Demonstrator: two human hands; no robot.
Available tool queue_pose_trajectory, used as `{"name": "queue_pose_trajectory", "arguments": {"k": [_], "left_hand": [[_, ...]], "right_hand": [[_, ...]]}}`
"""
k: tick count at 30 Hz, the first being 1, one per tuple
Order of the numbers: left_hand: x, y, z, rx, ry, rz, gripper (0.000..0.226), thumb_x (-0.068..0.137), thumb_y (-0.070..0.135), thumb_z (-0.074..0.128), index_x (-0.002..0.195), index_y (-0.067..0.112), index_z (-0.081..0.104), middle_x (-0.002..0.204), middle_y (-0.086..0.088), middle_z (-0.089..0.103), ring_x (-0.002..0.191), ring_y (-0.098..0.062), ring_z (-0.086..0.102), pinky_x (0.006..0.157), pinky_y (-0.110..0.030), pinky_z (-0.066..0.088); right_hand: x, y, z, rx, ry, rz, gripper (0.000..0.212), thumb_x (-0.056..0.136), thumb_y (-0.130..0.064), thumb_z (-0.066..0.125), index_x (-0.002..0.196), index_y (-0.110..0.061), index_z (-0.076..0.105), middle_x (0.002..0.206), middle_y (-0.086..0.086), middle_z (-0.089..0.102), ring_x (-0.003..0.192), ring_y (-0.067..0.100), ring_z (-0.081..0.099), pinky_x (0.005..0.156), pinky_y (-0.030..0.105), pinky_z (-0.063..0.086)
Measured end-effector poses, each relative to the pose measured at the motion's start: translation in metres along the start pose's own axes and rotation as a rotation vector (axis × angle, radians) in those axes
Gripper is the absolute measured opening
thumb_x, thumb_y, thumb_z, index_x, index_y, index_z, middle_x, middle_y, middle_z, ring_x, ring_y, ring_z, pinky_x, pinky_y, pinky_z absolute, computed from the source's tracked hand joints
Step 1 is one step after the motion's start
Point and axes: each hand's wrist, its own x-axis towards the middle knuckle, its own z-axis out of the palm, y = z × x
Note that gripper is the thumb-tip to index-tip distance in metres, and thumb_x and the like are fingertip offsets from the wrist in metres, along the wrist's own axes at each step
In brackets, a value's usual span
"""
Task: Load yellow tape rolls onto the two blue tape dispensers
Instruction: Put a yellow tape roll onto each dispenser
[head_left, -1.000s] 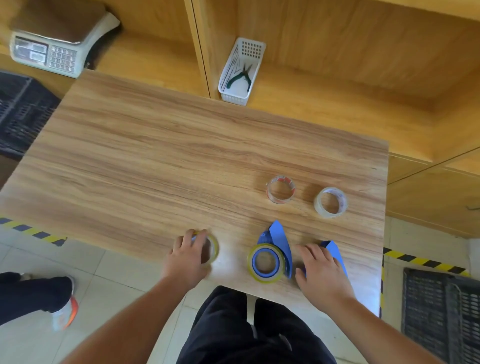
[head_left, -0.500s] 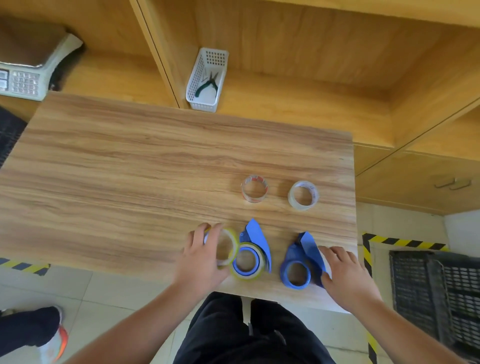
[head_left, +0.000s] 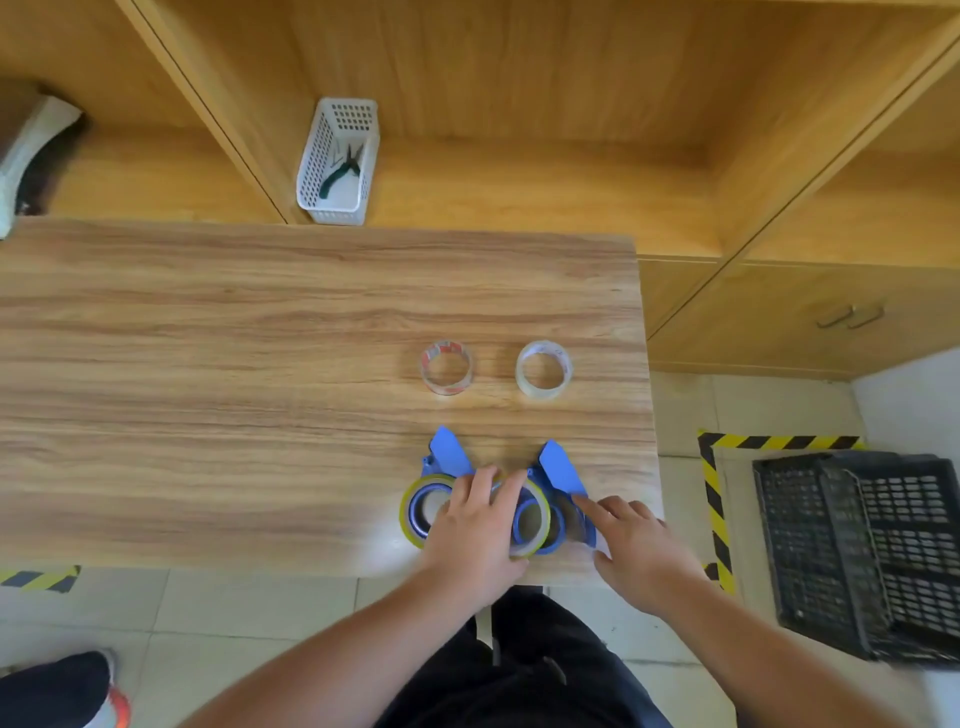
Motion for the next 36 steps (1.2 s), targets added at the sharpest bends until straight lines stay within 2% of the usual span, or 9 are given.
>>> {"name": "queue_pose_trajectory", "arguments": {"k": [6, 10, 19, 27, 31, 36], "left_hand": [[0.008, 0.018, 0.024, 0.052, -0.026, -0.040, 0.110, 0.078, 0.046, 0.080, 0.160, 0.017, 0.012, 0.158, 0.001, 0.024, 0.142, -0.024, 0.031, 0.113, -0.036, 0.041], [0.013, 0.025, 0.036, 0.065, -0.072, -0.069, 0.109, 0.077, 0.043, 0.081, 0.159, 0.016, 0.014, 0.156, 0.001, 0.026, 0.140, -0.024, 0.032, 0.107, -0.035, 0.045], [0.024, 0.039, 0.051, 0.072, -0.095, -0.105, 0.107, 0.076, 0.040, 0.081, 0.157, 0.015, 0.016, 0.157, -0.002, 0.027, 0.137, -0.027, 0.034, 0.110, -0.037, 0.044], [0.033, 0.042, 0.063, 0.091, -0.130, -0.168, 0.104, 0.076, 0.034, 0.082, 0.155, 0.014, 0.019, 0.152, -0.004, 0.031, 0.135, -0.027, 0.037, 0.106, -0.037, 0.047], [0.033, 0.043, 0.067, 0.113, -0.107, -0.171, 0.103, 0.075, 0.036, 0.084, 0.154, 0.015, 0.021, 0.150, -0.004, 0.032, 0.133, -0.026, 0.039, 0.105, -0.037, 0.048], [0.031, 0.040, 0.065, 0.148, -0.093, -0.144, 0.109, 0.078, 0.045, 0.081, 0.157, 0.015, 0.013, 0.157, -0.005, 0.026, 0.138, -0.027, 0.035, 0.107, -0.037, 0.045]], "right_hand": [[0.000, 0.010, 0.007, 0.005, 0.021, -0.034, 0.072, 0.097, -0.033, 0.045, 0.159, -0.032, 0.008, 0.148, -0.007, 0.042, 0.130, 0.024, 0.040, 0.103, 0.039, 0.042], [-0.001, 0.019, 0.009, 0.003, 0.028, -0.048, 0.072, 0.097, -0.032, 0.046, 0.158, -0.032, 0.009, 0.149, -0.007, 0.043, 0.128, 0.024, 0.041, 0.102, 0.039, 0.042], [0.001, 0.020, 0.015, 0.015, 0.036, -0.066, 0.074, 0.097, -0.029, 0.047, 0.159, -0.030, 0.007, 0.150, -0.004, 0.043, 0.129, 0.026, 0.042, 0.102, 0.041, 0.042], [0.002, 0.021, 0.017, 0.008, 0.048, -0.072, 0.075, 0.096, -0.027, 0.048, 0.159, -0.029, 0.007, 0.150, -0.004, 0.042, 0.129, 0.026, 0.042, 0.102, 0.041, 0.042], [0.001, 0.021, 0.020, 0.010, 0.060, -0.080, 0.076, 0.095, -0.028, 0.049, 0.158, -0.029, 0.007, 0.149, -0.004, 0.044, 0.127, 0.025, 0.044, 0.101, 0.041, 0.044], [0.001, 0.017, 0.019, -0.001, 0.063, -0.082, 0.075, 0.096, -0.029, 0.050, 0.158, -0.027, 0.008, 0.150, -0.001, 0.043, 0.130, 0.026, 0.043, 0.103, 0.041, 0.043]]}}
